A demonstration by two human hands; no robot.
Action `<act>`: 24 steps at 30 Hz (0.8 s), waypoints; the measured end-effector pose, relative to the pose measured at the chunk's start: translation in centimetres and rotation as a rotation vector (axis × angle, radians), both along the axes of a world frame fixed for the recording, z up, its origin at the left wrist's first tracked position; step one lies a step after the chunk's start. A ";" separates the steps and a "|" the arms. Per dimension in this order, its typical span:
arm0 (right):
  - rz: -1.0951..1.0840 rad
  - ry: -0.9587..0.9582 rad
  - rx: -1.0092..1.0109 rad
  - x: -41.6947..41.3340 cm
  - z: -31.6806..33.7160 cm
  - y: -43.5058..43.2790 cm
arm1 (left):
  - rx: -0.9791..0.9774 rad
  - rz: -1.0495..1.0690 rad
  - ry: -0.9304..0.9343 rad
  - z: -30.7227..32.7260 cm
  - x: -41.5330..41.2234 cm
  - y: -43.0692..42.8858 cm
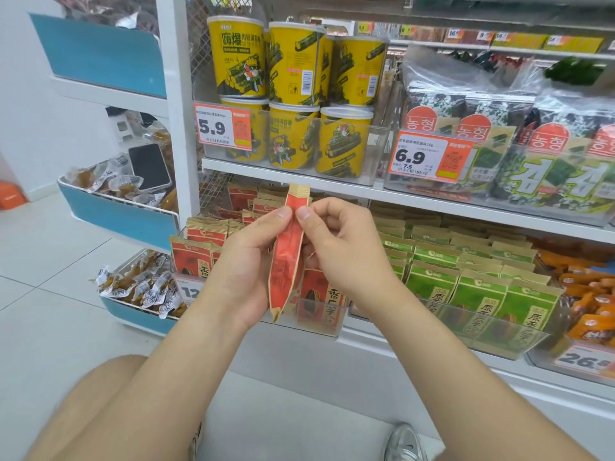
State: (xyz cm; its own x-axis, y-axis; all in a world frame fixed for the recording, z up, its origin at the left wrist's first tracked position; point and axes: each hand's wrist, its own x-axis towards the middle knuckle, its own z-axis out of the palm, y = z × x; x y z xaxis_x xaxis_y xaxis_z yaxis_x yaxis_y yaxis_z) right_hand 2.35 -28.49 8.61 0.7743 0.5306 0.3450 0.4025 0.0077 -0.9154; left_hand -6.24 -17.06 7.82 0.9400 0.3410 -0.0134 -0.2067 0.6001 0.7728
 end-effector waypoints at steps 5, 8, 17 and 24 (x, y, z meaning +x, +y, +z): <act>0.005 -0.059 -0.043 0.0 0.0 0.0 | 0.020 0.054 0.030 -0.2 -0.1 0.3; 0.020 -0.040 -0.070 0.0 0.2 -0.1 | 0.035 0.101 0.041 -0.6 0.0 0.7; 0.169 0.019 -0.304 0.1 0.1 -0.7 | 0.023 0.216 -0.028 -0.5 0.3 1.2; -0.008 0.056 -0.067 0.8 1.3 -1.3 | 0.513 0.160 -0.042 0.4 -0.8 0.3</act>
State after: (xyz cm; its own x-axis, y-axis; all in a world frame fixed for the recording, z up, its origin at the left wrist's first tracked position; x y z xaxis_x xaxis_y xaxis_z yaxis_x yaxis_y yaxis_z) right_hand 3.17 -29.81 9.87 0.7955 0.5452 0.2646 0.3503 -0.0575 -0.9349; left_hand -7.09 -16.79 8.19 0.8719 0.4328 0.2290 -0.3015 0.1060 0.9475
